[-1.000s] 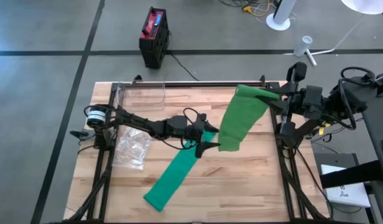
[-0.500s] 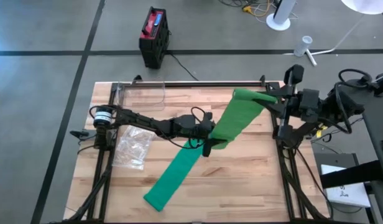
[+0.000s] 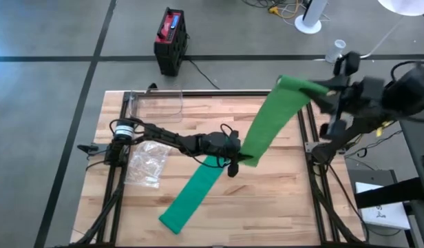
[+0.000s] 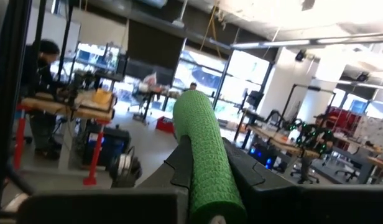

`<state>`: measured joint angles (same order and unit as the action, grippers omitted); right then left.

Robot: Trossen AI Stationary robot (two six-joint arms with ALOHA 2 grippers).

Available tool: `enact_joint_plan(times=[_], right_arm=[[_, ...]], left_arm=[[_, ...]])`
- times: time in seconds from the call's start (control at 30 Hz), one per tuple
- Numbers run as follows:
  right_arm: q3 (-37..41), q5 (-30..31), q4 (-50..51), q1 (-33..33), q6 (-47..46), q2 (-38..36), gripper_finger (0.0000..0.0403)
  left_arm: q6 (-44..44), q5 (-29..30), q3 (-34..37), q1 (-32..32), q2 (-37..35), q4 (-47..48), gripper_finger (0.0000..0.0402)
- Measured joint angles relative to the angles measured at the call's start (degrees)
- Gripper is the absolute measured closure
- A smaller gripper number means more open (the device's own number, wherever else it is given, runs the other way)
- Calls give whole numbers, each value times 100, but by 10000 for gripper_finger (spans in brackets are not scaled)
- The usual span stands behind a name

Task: Roll bandage
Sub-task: Roll the green bandage

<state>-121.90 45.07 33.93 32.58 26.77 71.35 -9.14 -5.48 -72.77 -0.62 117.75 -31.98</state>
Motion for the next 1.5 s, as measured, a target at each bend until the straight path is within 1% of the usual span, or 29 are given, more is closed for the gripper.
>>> enact_joint_plan(times=[0.23, 0.37, 0.5, 0.6, 0.67, 0.73, 0.9, 1.03, 1.17, 1.23, 1.37, 1.5], right_arm=[[-867, 11, 10, 0, 320, 66, 365], [-1141, 17, 55, -1, 386, 66, 365], [-1132, 14, 668, 2, 58, 45, 365], [-1044, 125, 1341, 2, -169, 78, 365], [-877, 566, 1652, 0, -213, 117, 365], [-630, 860, 1894, -1, -341, 119, 365], [130, 880, 1992, 2, -714, 22, 365], [648, 962, 1986, -1, -996, -327, 365], [1071, 1092, 1955, -31, -1256, -629, 364], [1297, 1093, 1954, -36, -1443, -768, 364], [1854, 1184, 1940, -38, -1776, -1083, 364], [2417, 1348, 1881, -38, -1894, -1374, 364]], left_arm=[[-411, 36, 543, -9, 127, -5, 401], [-540, 178, 730, -12, 145, -53, 401], [-517, 162, 671, -49, 128, -309, 401], [-349, -239, 474, -98, 2, -550, 401], [-254, -469, 243, -159, -77, -651, 401], [-144, -537, -6, -261, -116, -640, 401], [245, -551, -493, -648, -62, -550, 401], [462, -239, -612, -924, 86, -393, 401], [229, 128, -624, -1028, 338, -484, 396], [-65, 176, -628, -1034, 496, -704, 386], [-735, -26, -712, -976, 959, -1346, 350], [-1144, -364, -1107, -855, 1343, -1227, 293]])
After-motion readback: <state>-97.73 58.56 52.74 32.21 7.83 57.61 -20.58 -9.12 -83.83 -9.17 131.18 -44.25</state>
